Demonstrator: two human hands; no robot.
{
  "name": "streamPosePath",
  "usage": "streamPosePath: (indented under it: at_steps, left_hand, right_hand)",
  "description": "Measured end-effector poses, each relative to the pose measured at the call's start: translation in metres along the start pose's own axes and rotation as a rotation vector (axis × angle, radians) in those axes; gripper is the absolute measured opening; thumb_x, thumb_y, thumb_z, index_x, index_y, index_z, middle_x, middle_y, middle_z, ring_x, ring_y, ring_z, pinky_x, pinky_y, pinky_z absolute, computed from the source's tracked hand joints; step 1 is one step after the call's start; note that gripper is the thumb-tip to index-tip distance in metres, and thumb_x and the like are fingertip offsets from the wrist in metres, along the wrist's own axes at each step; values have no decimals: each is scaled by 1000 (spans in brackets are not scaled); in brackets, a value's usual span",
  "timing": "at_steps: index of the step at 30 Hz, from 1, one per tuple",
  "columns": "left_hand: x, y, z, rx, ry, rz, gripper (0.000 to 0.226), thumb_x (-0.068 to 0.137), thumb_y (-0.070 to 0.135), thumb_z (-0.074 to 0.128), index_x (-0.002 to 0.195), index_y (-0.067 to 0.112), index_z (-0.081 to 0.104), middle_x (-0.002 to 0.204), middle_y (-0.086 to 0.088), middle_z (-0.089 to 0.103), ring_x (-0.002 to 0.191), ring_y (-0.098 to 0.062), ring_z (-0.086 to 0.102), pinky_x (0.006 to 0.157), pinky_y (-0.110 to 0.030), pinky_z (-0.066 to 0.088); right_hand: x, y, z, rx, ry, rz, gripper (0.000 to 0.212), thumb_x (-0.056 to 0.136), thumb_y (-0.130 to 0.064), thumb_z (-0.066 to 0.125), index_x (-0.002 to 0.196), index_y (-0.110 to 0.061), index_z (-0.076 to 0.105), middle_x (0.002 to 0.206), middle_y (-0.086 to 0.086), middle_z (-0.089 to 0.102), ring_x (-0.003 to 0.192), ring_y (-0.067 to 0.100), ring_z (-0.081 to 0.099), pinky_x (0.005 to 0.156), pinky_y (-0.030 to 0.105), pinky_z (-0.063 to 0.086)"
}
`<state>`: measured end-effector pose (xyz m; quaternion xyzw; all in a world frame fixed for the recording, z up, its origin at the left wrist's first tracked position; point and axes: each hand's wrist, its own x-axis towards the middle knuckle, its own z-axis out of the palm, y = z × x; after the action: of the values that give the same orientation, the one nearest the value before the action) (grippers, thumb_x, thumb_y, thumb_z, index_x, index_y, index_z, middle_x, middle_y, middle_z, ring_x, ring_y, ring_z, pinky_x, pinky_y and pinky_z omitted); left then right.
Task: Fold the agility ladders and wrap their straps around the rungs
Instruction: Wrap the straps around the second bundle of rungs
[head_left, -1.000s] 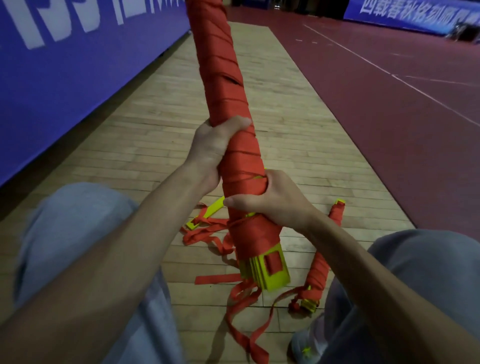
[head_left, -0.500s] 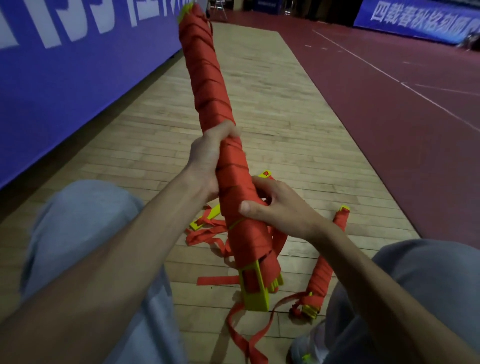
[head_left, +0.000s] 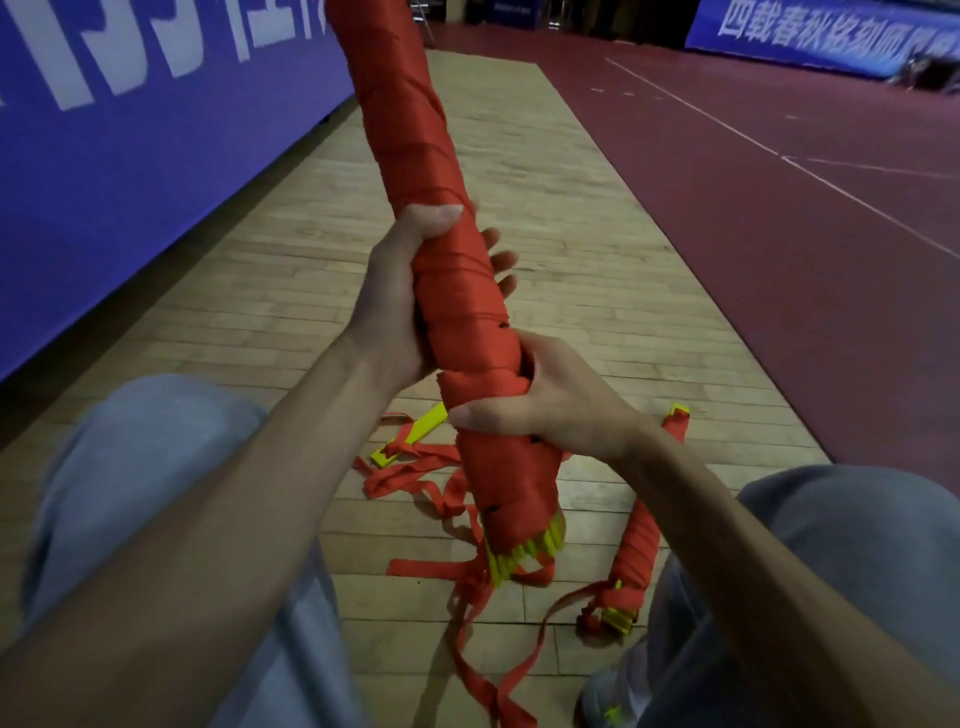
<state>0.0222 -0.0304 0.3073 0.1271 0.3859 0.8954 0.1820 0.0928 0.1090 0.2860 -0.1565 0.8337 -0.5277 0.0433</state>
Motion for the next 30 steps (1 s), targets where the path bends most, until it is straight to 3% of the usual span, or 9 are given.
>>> streamPosePath:
  at_steps: [4,8,11,15,18,21,23,27,30]
  left_hand:
    - [3,-7,7,542,402,220,20,76,18,80,87,18,64,75,3,66,69,-13,65,66,-30,55]
    - [-3,-15,-1,486,552,117,23,69,22,87,74,16,65,66,0,63,60,-15,62,60,-30,54]
    - [-3,-15,-9,395,660,59,22,67,19,87,70,14,66,60,0,62,55,-18,61,58,-29,55]
    - [-2,-4,-10,134,441,-111,13,76,16,70,71,13,59,65,-2,58,53,-16,57,53,-25,50]
    - [-2,-4,-8,-132,219,-95,9,78,17,60,75,12,53,69,0,53,54,-12,54,53,-21,48]
    - [-1,-4,-9,-290,31,8,18,67,17,60,82,11,52,75,-1,54,55,-10,54,56,-22,49]
    - [-2,-3,-12,-317,-70,41,31,62,18,64,89,11,50,79,-1,55,57,-9,54,60,-22,49]
    - [-7,-1,-8,-257,-196,44,41,59,17,73,95,11,54,91,-1,60,68,-10,58,65,-22,51]
    - [-7,6,-3,-74,-21,55,22,74,27,64,91,12,63,93,-3,66,80,-13,64,72,-27,53]
  right_hand:
    - [3,13,7,-433,236,73,72,51,-70,77,103,-24,60,88,-7,71,79,11,69,77,38,58]
    - [1,20,15,-620,132,65,72,55,-82,67,92,-22,53,78,-6,62,74,16,62,72,38,52]
    - [-2,17,15,-545,84,-7,60,65,-84,54,78,-25,52,66,-12,58,63,6,57,62,28,45]
    - [-2,9,7,-226,34,-16,57,83,-75,50,65,-20,53,59,-17,52,57,-2,48,58,20,37]
    - [-5,5,6,102,-84,90,50,82,-66,51,85,-19,67,71,-13,69,70,0,64,68,19,48]
    - [-8,12,8,432,-296,171,82,68,-75,68,117,-10,61,94,16,73,81,28,69,72,34,55]
    - [-8,12,11,513,-385,192,90,58,-74,76,118,-10,57,93,23,69,79,33,66,73,39,56]
    - [-9,2,12,387,-222,70,50,61,-46,83,96,-17,62,80,-2,67,72,16,66,70,32,57]
    - [-11,-6,15,298,-100,18,25,72,-26,80,86,-17,61,67,-10,65,63,4,62,61,19,52]
